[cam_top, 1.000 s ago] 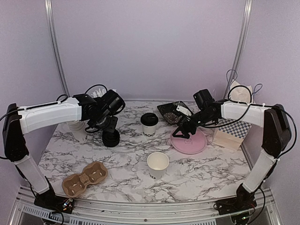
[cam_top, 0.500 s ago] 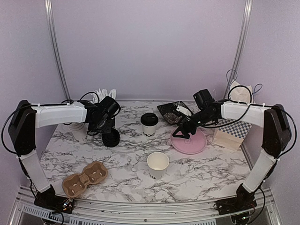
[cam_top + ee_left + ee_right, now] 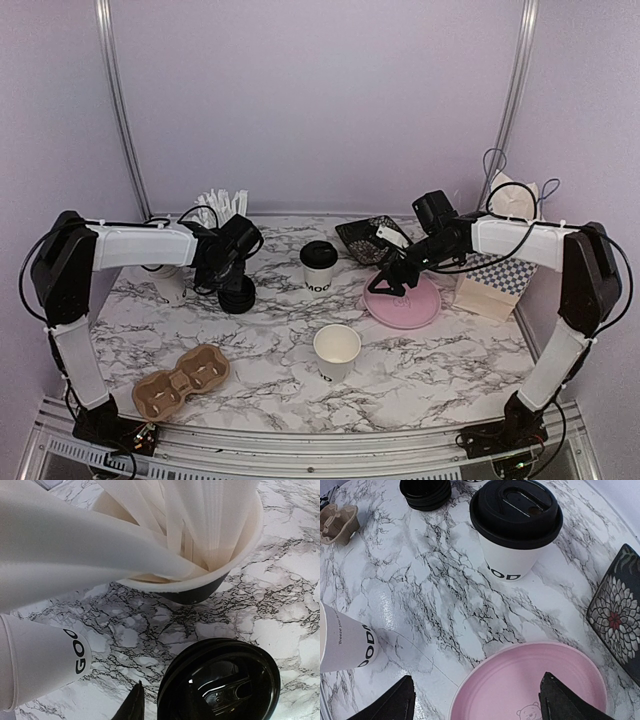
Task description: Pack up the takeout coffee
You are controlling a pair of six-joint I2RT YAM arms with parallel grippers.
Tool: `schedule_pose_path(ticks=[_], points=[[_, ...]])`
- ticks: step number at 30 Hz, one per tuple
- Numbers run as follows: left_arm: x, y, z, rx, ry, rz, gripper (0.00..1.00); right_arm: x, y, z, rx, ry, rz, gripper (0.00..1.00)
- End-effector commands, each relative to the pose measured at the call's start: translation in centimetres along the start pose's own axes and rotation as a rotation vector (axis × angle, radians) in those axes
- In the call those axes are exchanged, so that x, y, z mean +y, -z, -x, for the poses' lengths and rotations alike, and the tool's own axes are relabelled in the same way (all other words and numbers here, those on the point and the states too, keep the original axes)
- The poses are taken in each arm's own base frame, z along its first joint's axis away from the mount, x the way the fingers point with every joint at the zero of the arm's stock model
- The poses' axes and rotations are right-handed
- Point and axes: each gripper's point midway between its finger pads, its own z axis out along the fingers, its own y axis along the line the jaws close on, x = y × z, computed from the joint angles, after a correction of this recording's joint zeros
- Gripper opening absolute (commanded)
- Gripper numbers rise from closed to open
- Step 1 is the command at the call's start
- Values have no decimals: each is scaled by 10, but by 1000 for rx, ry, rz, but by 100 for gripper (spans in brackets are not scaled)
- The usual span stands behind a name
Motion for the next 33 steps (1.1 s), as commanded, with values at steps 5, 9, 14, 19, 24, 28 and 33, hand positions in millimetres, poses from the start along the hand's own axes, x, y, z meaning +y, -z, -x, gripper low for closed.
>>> schedule_pose_path(ticks=[5, 9, 14, 19, 24, 28, 33], points=[[-1, -10, -7, 22, -15, 11, 17, 2, -4, -4, 8, -5, 24, 83], [1, -6, -5, 15, -15, 12, 12, 3, -4, -4, 8, -5, 25, 83], [4, 10, 7, -22, -8, 0, 8, 3, -4, -4, 10, -7, 26, 83], [1, 44, 24, -85, -18, -34, 8, 3, -3, -2, 4, -6, 27, 83], [-12, 79, 39, -131, -5, -146, 7, 4, -2, 0, -1, -9, 32, 83], [-39, 114, 54, -193, -14, -337, 7, 5, 8, 15, -30, -5, 33, 83], [-79, 167, 71, -245, 44, -681, 7, 20, 49, 71, -181, 66, 63, 88]])
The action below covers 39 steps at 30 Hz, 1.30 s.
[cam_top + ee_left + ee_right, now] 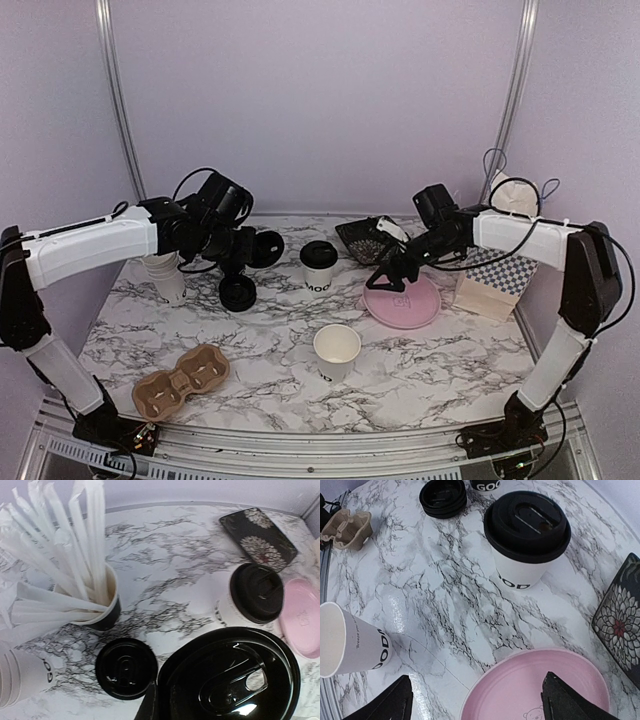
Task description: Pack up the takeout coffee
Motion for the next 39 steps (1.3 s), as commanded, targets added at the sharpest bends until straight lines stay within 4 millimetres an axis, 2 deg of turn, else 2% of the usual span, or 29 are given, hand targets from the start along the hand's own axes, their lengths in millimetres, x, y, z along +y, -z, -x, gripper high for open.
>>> schedule_pose_path(ticks=[1, 5, 8, 13, 22, 28, 39], points=[[-63, 39, 34, -86, 69, -376, 7, 20, 52, 76, -203, 95, 32, 91], [-104, 67, 60, -156, 165, -652, 7, 44, 89, 128, -376, 137, 113, 98], [-125, 83, 74, -198, 211, -805, 7, 60, 107, 157, -464, 159, 152, 99], [-142, 93, 83, -202, 267, -936, 7, 86, 108, 190, -501, 253, 143, 99], [-151, 99, 86, -188, 313, -1013, 7, 110, 98, 208, -528, 270, 187, 99], [-152, 102, 85, -192, 318, -1028, 7, 109, 95, 213, -537, 238, 202, 98], [-158, 96, 80, -176, 318, -1026, 7, 116, 85, 219, -538, 166, 263, 96]])
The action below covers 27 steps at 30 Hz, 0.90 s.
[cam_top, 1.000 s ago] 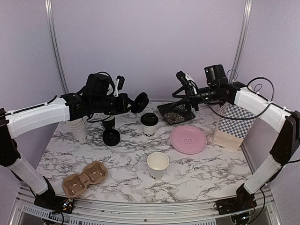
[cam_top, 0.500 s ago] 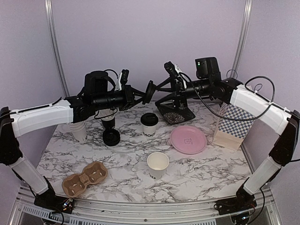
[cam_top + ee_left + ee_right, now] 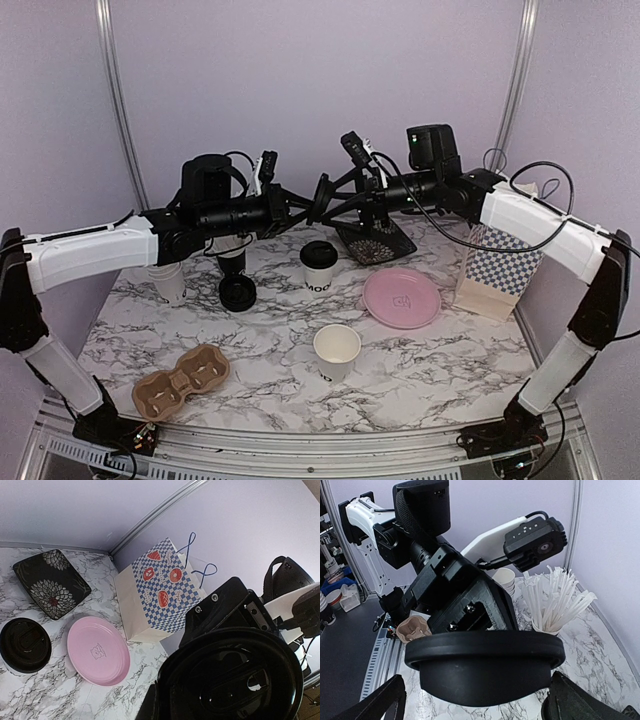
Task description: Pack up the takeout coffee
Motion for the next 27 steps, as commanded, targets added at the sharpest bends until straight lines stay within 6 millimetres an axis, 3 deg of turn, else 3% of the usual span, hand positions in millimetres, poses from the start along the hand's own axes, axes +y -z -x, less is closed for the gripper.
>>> schedule_pose_path(ticks=[1, 9, 15, 21, 27], points=[[-5, -5, -1, -6, -10, -33, 7, 4, -4, 22, -49, -11, 24, 95], [-3, -6, -3, 0, -10, -30, 8, 0, -8, 21, -53, -45, 23, 80], [4, -8, -8, 9, -11, -16, 14, -3, -8, 16, -44, -40, 2, 73], [18, -3, -10, 2, -1, 31, 40, -4, -4, 7, -17, -21, -19, 70], [52, 27, -15, 33, -86, 256, 52, -1, 15, -24, 101, 67, -69, 69]])
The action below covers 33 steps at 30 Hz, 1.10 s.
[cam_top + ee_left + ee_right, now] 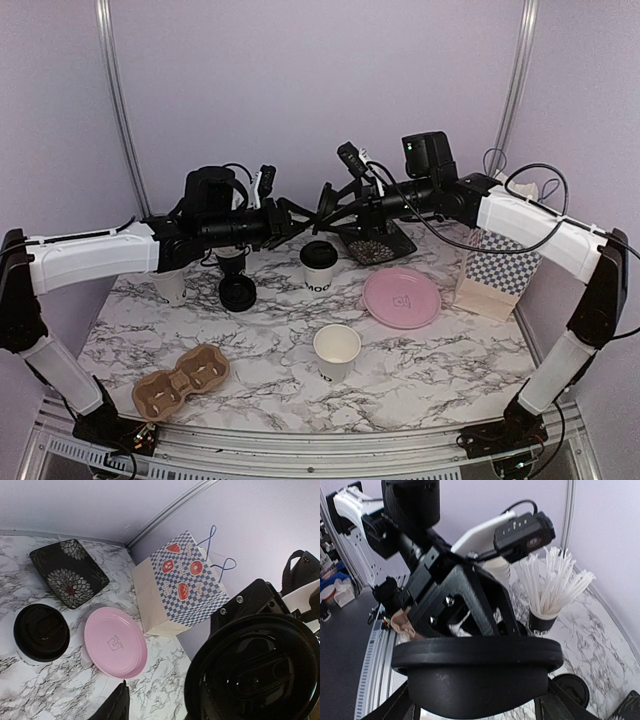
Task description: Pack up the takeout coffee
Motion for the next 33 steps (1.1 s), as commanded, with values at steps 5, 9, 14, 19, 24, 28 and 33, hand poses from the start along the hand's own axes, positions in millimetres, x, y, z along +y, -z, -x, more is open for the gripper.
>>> schedule_pose_path(ticks=[5, 9, 14, 19, 24, 28, 33], points=[[60, 55, -17, 81, -192, 389, 56, 23, 36, -51, 253, 205, -28, 69], [78, 69, -32, 130, -226, 460, 56, 36, 46, -82, 413, 252, 26, 69], [83, 71, -38, 153, -229, 471, 57, 52, 45, -107, 566, 284, 79, 69], [84, 71, -37, 150, -229, 477, 57, 65, 35, -130, 688, 328, 106, 71], [85, 70, -41, 161, -225, 474, 57, 72, 27, -151, 786, 332, 137, 71], [87, 71, -42, 162, -221, 479, 57, 75, 21, -162, 823, 323, 152, 70], [88, 72, -44, 167, -220, 480, 57, 75, 16, -169, 851, 324, 157, 71]])
